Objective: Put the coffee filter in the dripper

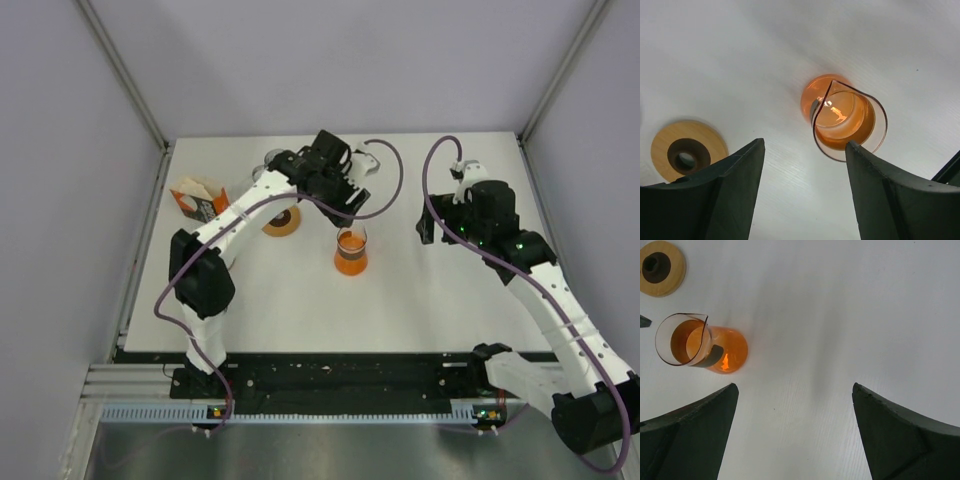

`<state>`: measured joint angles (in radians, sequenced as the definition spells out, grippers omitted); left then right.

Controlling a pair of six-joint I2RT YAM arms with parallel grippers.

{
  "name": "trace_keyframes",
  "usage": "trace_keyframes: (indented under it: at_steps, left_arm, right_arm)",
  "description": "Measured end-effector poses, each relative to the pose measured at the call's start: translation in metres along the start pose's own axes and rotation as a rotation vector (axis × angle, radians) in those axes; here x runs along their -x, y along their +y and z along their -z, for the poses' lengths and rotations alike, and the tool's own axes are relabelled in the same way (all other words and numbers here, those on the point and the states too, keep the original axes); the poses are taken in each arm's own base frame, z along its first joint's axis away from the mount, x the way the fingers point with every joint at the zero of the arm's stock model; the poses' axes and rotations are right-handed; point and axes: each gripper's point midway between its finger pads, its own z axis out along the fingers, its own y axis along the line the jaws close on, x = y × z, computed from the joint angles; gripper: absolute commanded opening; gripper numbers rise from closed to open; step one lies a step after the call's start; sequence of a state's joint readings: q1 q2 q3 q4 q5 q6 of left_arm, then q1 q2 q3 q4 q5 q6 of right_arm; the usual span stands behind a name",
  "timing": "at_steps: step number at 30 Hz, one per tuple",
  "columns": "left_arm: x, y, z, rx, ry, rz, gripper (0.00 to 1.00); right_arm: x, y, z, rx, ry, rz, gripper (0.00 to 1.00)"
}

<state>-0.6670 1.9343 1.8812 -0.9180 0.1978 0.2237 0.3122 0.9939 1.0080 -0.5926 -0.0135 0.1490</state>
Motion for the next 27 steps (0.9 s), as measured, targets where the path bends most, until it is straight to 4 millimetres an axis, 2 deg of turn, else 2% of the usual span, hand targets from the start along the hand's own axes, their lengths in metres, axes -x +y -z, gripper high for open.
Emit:
trace_keyframes:
  at_steps: [3,5,9,11,14,16,20,23,27]
  left_arm:
    - [0.001,0.017,0.024,0.017,-0.033,0.04,0.7]
    - [0.0,0.043,0.04,0.055,-0.063,0.108,0.66]
    - [-0.021,0.122,0.065,0.191,-0.102,0.321,0.53]
    - [-0.043,0.167,0.072,0.282,-0.095,0.43,0.5]
    - [-0.074,0.206,0.067,0.379,-0.039,0.502,0.49]
    - [-0.09,0.216,0.05,0.404,0.021,0.511,0.48]
    - [-0.108,0.221,0.015,0.418,0.114,0.481,0.45]
    - [-0.115,0.223,-0.001,0.429,0.151,0.451,0.44]
    - [-0.123,0.225,-0.012,0.422,0.177,0.438,0.43]
  right_arm:
    - [0.0,0.001,0.0,0.007,0.001,0.0,0.96]
    - [0.0,0.001,0.0,0.008,0.0,0.0,0.96]
    - [0.001,0.002,0.001,0.011,-0.004,0.001,0.96]
    - [0.001,0.002,0.001,0.011,-0.004,0.004,0.96]
    - [0.0,0.002,0.001,0.011,-0.003,0.008,0.96]
    - [-0.002,0.001,0.001,0.01,0.0,0.008,0.96]
    - [-0.008,0.0,0.0,0.007,0.013,0.009,0.96]
    - [-0.007,0.0,0.001,0.008,0.011,0.008,0.96]
    - [-0.008,0.0,0.003,0.005,0.005,0.008,0.96]
